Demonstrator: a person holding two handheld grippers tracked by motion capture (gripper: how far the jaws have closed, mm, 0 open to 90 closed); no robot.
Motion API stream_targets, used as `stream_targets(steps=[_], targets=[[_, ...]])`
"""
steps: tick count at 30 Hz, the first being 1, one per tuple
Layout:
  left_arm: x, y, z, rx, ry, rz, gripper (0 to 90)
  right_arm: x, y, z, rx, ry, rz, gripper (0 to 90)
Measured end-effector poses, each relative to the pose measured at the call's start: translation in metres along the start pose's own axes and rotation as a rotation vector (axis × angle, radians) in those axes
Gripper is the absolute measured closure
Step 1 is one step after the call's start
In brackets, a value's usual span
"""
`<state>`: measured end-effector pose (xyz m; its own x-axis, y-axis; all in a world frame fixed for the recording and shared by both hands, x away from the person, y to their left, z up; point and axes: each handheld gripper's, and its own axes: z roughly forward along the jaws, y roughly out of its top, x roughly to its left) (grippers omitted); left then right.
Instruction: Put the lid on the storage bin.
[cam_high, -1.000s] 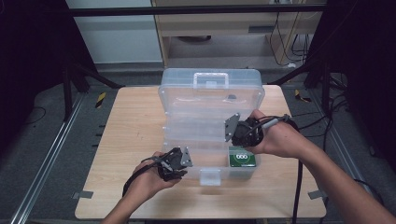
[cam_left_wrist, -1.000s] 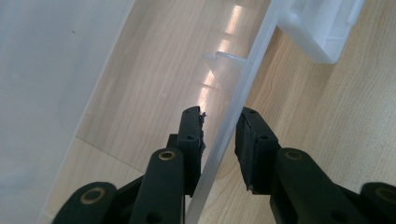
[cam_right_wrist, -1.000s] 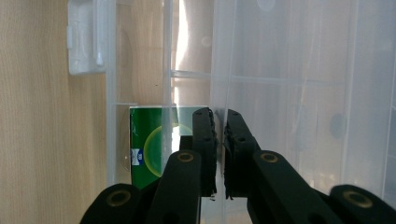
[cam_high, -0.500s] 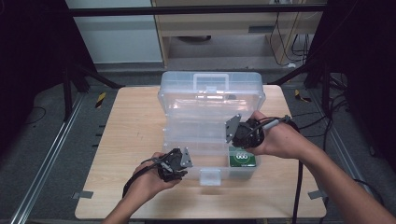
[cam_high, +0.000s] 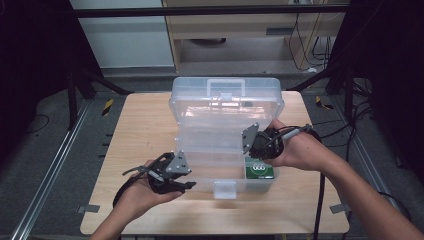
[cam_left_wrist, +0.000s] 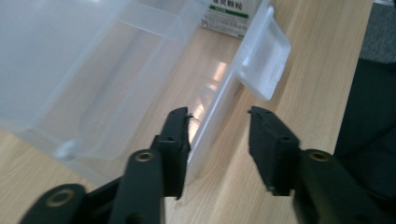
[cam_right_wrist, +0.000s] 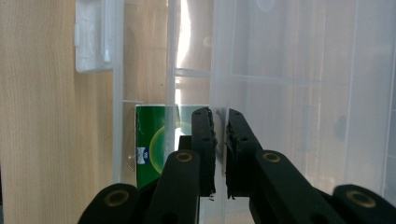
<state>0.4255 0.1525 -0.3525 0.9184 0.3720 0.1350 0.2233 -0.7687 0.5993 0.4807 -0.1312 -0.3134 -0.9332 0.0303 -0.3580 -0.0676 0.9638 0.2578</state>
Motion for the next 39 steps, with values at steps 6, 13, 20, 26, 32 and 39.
stream_targets(steps=[6,13,20,26,32,39], targets=[[0.025,0.004,-0.034,-0.058,0.021,-0.067,81.9,0.0,0.0,0.0,-0.002,-0.001,0.002,83.6],[0.062,0.014,-0.055,-0.037,0.065,-0.135,89.9,0.001,0.0,0.0,0.003,-0.009,-0.001,83.4],[0.095,0.027,-0.061,-0.069,0.056,-0.232,89.4,0.002,0.0,0.0,0.004,-0.01,-0.012,83.2],[0.109,0.039,-0.056,-0.058,0.077,-0.247,88.4,0.004,-0.001,0.0,0.004,-0.013,-0.013,83.2],[0.121,0.045,-0.052,-0.05,0.068,-0.272,89.6,0.005,-0.001,0.001,0.005,-0.012,-0.014,83.1],[0.131,0.044,-0.053,-0.062,0.066,-0.316,89.9,0.007,-0.001,0.002,0.009,-0.007,-0.017,83.0]])
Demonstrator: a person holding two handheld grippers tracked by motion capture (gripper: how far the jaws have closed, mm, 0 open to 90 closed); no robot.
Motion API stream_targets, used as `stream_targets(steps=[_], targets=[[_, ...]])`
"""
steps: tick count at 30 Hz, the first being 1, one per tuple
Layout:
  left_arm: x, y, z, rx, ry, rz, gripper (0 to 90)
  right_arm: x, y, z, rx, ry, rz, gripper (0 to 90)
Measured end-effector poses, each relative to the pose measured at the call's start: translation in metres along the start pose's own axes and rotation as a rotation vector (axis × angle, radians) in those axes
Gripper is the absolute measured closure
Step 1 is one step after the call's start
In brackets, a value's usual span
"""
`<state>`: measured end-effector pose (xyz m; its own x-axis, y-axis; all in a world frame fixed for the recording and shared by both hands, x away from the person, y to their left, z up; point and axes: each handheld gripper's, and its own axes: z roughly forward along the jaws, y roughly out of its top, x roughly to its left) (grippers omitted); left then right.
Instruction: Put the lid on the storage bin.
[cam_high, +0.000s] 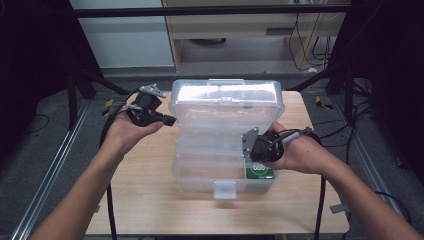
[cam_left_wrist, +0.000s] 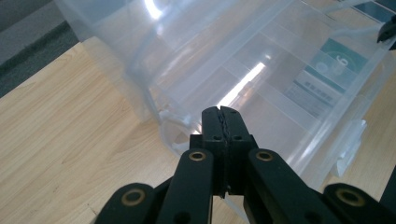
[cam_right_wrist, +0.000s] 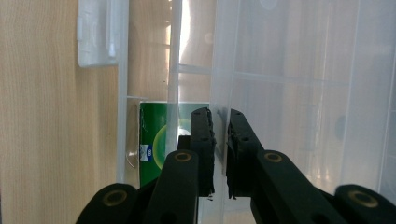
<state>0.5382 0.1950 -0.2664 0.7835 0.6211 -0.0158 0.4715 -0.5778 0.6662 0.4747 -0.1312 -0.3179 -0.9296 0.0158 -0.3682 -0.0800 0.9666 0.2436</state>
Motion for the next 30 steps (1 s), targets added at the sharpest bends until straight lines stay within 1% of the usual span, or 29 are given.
stream_targets(steps=[3,12,18,19,22,23,24,26,30], targets=[[0.003,0.0,0.0,-0.016,-0.007,-0.022,89.9,0.0,0.0,0.0,0.0,0.001,-0.002,82.7],[0.003,-0.001,0.004,-0.009,-0.007,-0.018,89.9,0.002,-0.001,0.001,0.001,0.006,-0.003,82.5],[0.0,-0.007,0.006,-0.007,-0.018,-0.027,89.9,0.005,-0.003,0.001,-0.009,0.006,0.0,81.3],[-0.001,-0.009,0.007,-0.012,-0.022,-0.029,89.9,0.006,-0.003,0.0,-0.012,0.008,0.004,80.5],[-0.004,-0.015,0.006,-0.008,-0.028,-0.024,89.9,0.009,-0.007,-0.002,-0.029,0.012,0.019,76.9],[-0.007,-0.018,0.006,-0.003,-0.028,-0.016,89.9,0.011,-0.008,-0.002,-0.034,0.012,0.023,75.8],[-0.007,-0.018,0.006,-0.003,-0.028,-0.016,89.9,0.011,-0.008,-0.002,-0.034,0.012,0.023,75.8],[-0.01,-0.022,0.006,0.006,-0.025,-0.008,89.9,0.017,-0.012,-0.005,-0.049,0.004,0.039,69.6],[-0.015,-0.031,0.006,0.015,-0.034,-0.004,89.9,0.023,-0.018,-0.01,-0.067,-0.018,0.062,61.0]])
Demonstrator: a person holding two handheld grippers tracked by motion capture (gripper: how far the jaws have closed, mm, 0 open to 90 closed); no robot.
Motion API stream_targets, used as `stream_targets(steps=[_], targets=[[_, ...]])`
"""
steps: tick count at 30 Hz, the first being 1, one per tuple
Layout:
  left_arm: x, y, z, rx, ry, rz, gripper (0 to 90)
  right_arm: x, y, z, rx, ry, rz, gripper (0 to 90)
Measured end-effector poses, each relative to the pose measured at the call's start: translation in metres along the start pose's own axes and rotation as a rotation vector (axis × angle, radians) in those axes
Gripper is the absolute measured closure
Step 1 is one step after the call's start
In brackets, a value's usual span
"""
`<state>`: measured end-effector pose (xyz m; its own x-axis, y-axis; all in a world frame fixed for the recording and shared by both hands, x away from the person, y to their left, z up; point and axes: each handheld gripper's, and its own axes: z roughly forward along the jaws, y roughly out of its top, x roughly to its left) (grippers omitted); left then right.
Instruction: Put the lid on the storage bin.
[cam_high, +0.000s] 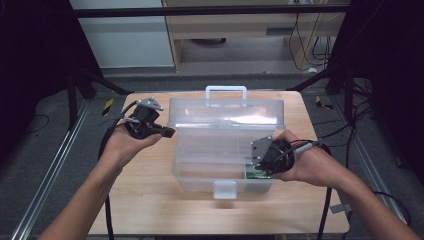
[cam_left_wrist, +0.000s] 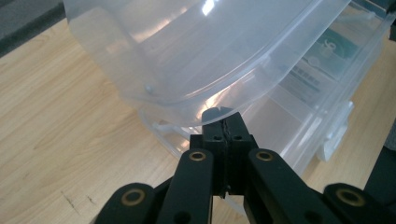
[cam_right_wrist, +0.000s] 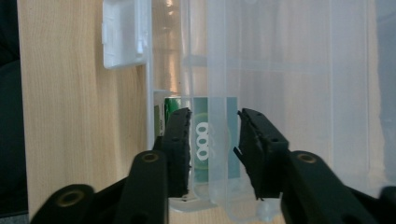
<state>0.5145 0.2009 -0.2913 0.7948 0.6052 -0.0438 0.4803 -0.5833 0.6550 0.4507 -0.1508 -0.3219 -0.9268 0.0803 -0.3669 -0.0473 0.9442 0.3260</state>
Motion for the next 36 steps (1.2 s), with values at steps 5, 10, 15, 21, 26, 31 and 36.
stream_targets(steps=[5,10,15,21,26,31,36], targets=[[-0.006,-0.01,0.003,0.004,-0.013,0.007,89.9,0.009,-0.01,-0.007,-0.015,-0.033,0.038,49.9],[-0.011,-0.021,0.007,0.008,-0.023,0.016,89.9,0.016,-0.025,-0.013,-0.034,-0.064,0.081,39.9],[-0.015,-0.03,0.01,0.01,-0.026,0.02,89.9,0.023,-0.038,-0.018,-0.036,-0.08,0.121,35.0],[-0.02,-0.041,0.014,0.001,-0.03,0.019,90.0,0.032,-0.058,-0.022,-0.022,-0.084,0.167,32.5],[-0.022,-0.044,0.014,-0.007,-0.024,0.027,90.0,0.033,-0.071,-0.02,-0.012,-0.09,0.203,28.8],[-0.025,-0.048,0.014,-0.011,-0.022,0.034,89.9,0.033,-0.082,-0.016,0.001,-0.099,0.233,24.8],[-0.026,-0.054,0.017,-0.011,-0.028,0.032,89.9,0.032,-0.089,-0.011,0.013,-0.109,0.262,23.4]])
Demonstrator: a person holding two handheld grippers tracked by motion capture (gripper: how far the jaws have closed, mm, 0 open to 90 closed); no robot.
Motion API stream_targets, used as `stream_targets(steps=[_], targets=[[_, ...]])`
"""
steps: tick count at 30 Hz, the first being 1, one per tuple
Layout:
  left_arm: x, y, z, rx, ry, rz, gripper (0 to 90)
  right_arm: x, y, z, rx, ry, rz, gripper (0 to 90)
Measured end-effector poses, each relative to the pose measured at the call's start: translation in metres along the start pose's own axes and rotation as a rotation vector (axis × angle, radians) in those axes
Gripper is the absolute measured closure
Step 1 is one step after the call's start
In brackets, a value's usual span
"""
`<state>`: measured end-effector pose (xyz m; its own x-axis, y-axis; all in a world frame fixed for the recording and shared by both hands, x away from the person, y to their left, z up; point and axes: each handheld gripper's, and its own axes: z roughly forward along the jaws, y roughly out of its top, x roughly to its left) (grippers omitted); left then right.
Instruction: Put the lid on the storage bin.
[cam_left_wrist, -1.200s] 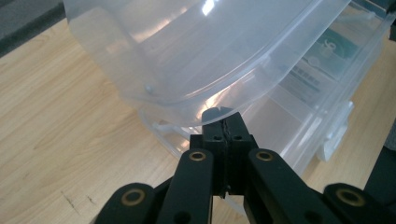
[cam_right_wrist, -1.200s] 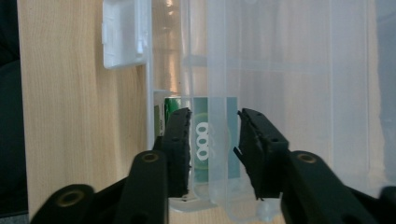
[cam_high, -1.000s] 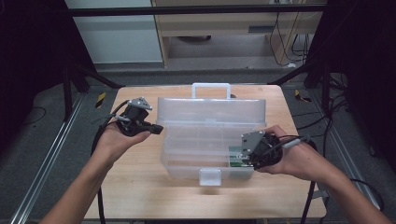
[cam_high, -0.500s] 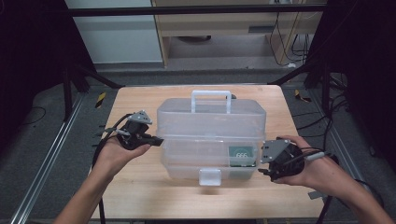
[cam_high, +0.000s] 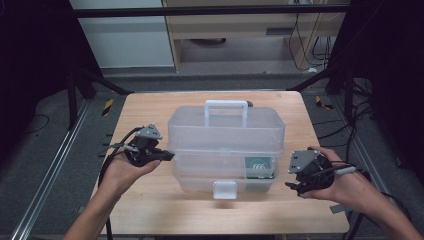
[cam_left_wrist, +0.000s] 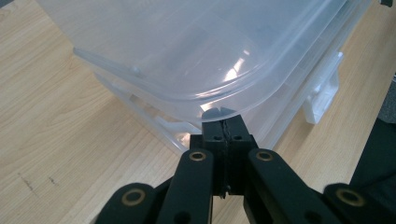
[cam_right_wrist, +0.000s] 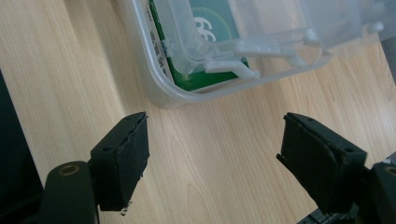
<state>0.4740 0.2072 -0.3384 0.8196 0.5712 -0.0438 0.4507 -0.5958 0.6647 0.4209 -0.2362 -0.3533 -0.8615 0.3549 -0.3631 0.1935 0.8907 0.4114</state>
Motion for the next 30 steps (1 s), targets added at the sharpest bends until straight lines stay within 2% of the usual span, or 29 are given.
stream_targets(steps=[4,9,15,25,30], targets=[[0.0,-0.005,0.003,0.006,0.002,0.008,90.0,-0.002,-0.005,0.003,0.005,0.0,0.014,22.7],[-0.001,-0.01,0.004,-0.007,0.002,-0.003,90.0,-0.004,-0.011,0.005,0.004,-0.006,0.03,21.9],[-0.003,-0.016,0.007,-0.004,0.004,0.014,89.9,-0.005,-0.018,0.009,0.009,-0.005,0.052,21.9],[-0.006,-0.024,0.013,0.028,0.016,0.035,89.9,-0.004,-0.025,0.015,0.018,-0.007,0.063,21.7],[-0.007,-0.027,0.014,0.033,0.013,0.033,89.9,-0.003,-0.029,0.022,0.025,-0.013,0.077,20.8]])
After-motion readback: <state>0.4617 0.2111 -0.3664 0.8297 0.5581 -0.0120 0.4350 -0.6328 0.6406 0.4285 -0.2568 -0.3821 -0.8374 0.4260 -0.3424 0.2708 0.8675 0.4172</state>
